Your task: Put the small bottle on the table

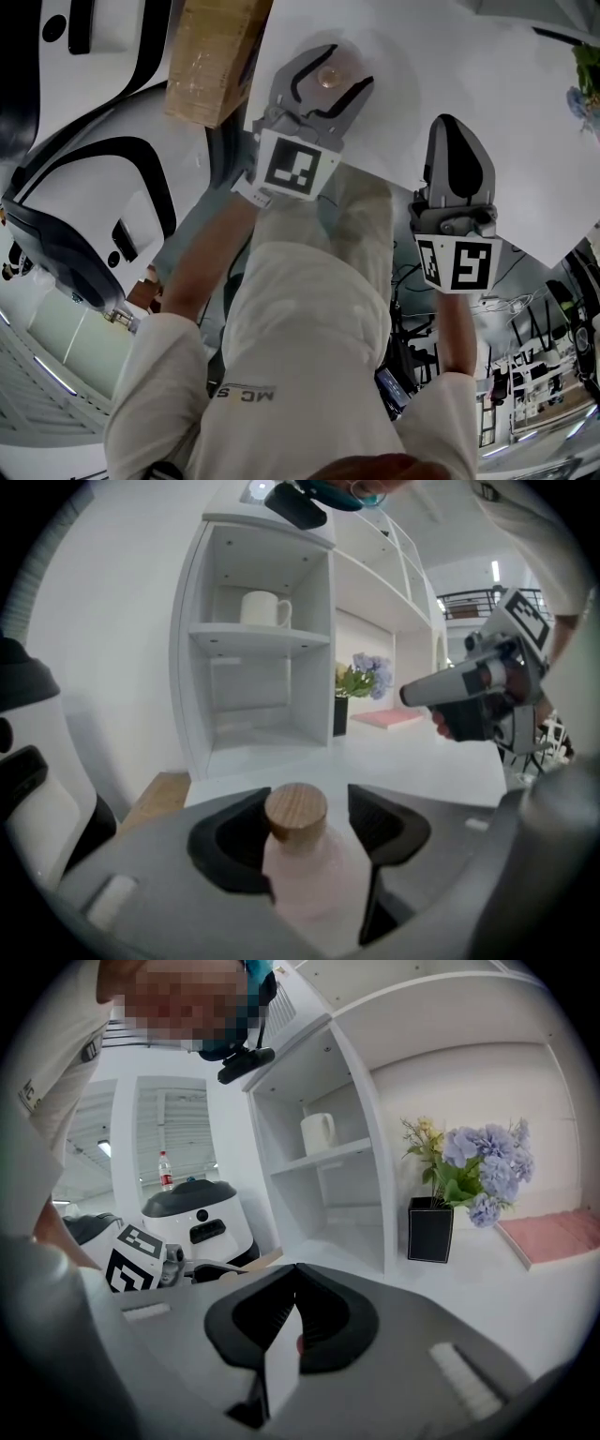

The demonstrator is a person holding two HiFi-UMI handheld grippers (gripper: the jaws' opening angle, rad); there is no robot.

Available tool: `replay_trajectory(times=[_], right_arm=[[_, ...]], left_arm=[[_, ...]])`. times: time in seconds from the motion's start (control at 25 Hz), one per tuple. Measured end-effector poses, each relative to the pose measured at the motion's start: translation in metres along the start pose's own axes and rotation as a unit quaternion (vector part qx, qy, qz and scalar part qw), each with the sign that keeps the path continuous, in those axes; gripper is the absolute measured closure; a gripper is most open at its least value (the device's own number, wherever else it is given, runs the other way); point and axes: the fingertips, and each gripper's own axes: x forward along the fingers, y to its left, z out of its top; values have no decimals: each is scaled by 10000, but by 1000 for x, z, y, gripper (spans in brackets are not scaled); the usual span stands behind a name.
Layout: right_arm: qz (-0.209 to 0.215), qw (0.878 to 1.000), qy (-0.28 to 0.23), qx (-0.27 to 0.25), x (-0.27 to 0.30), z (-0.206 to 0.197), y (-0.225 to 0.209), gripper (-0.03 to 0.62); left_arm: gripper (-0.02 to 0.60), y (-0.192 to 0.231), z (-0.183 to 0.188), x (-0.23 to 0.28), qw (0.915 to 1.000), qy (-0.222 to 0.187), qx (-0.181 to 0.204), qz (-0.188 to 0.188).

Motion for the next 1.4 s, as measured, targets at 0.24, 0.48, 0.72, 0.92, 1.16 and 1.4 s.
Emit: replay_trajectory(times=[0.24, 0.48, 0.72, 0.92, 1.16, 1.4], right_arm=[[7, 10000, -67, -51, -2, 9, 0, 599], [56, 9998, -134, -144, -11, 26, 9, 599], [124, 9989, -168, -428, -28, 54, 21, 599], [242, 9979, -152, -579, -49, 72, 30, 598], [188, 9974, -229, -661, -72, 100, 36, 597], [50, 9964, -328, -779, -102, 140, 39, 599]], left_arm=[[322, 1, 14, -13, 9998, -82, -40, 175], [354, 8, 36, -36, 9988, -250, -98, 421], [490, 11, 72, -72, 9969, -338, -208, 681], [581, 5, 108, -104, 9947, -529, -279, 835], [581, -5, 130, -130, 9951, -414, -501, 751], [581, -16, 164, -160, 9943, -487, -632, 704]])
